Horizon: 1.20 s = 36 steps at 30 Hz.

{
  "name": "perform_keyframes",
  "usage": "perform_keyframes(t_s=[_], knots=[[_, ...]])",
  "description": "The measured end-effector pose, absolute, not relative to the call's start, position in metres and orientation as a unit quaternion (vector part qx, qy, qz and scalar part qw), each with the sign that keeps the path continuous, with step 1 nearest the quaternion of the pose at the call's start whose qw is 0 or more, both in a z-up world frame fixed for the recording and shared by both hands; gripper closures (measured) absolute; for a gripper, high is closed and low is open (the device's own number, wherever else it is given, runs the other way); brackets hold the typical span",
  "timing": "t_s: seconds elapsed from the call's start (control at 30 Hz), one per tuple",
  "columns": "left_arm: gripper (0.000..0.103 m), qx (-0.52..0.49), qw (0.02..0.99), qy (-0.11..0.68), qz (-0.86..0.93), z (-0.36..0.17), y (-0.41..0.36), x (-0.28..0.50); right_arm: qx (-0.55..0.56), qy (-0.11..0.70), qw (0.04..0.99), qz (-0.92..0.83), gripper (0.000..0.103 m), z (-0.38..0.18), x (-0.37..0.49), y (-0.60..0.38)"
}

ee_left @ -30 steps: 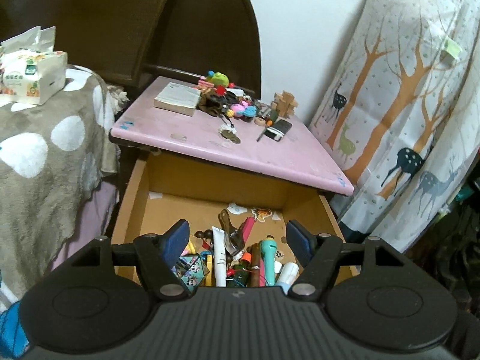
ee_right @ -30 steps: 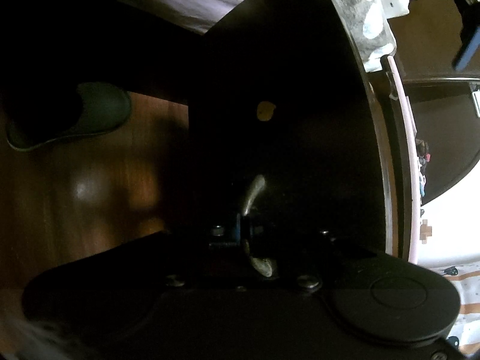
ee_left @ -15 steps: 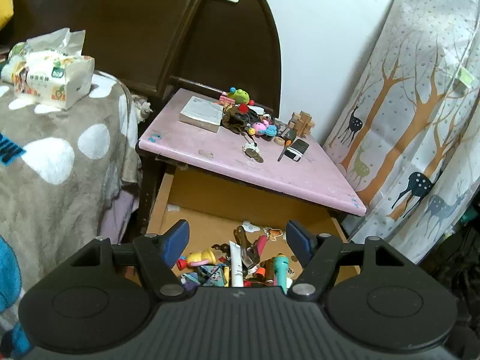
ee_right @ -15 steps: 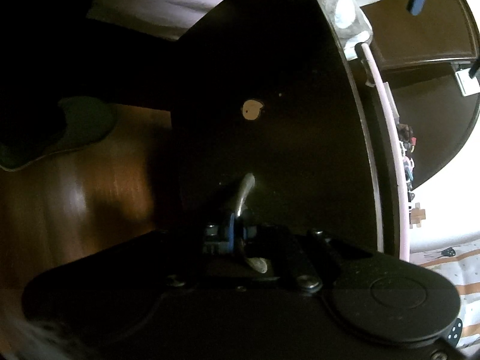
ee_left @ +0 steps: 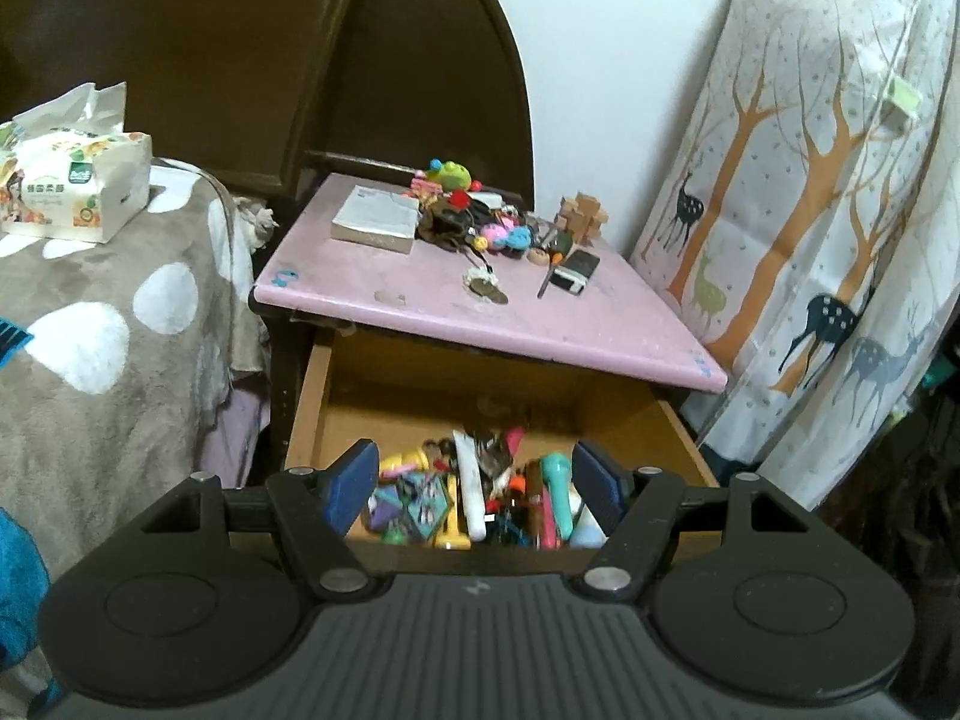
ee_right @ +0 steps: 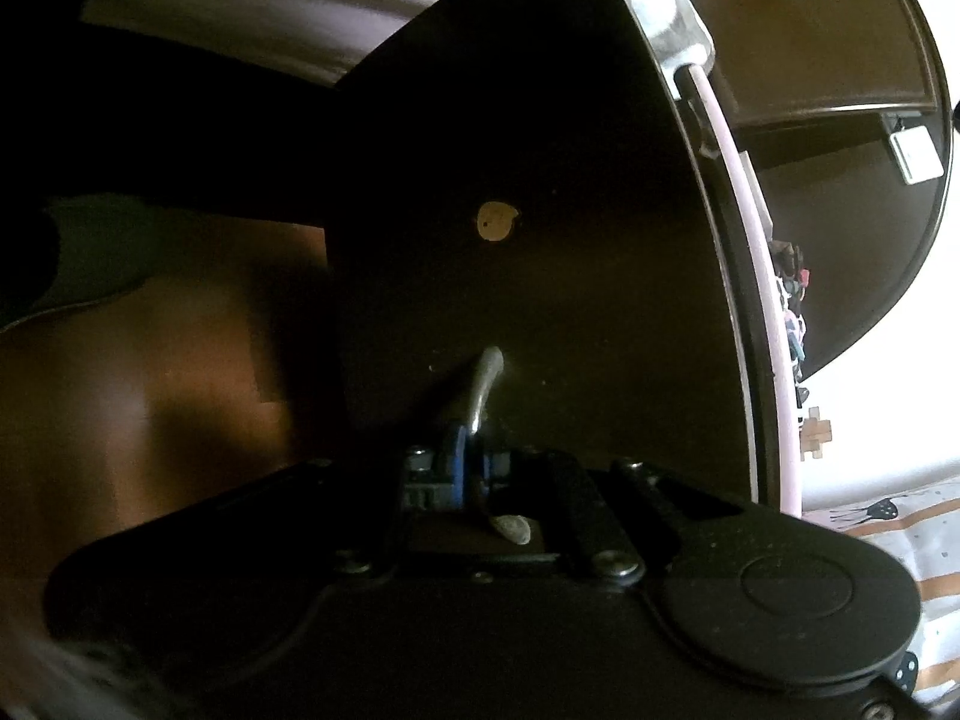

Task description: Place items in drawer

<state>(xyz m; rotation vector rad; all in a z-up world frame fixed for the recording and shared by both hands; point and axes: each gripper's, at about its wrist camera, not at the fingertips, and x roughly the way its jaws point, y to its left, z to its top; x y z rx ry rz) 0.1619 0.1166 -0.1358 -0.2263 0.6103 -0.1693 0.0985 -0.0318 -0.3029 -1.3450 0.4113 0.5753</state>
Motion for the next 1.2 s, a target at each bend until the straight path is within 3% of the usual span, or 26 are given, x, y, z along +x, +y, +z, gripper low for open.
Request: perform_keyframes(t_s=[1.2], knots=[[0.033, -0.101, 0.933, 0.336, -0.078, -0.154, 0.114, 0.175, -0.632, 0.187, 0.721, 0.215, 0.103, -0.328, 0.250, -0.004]])
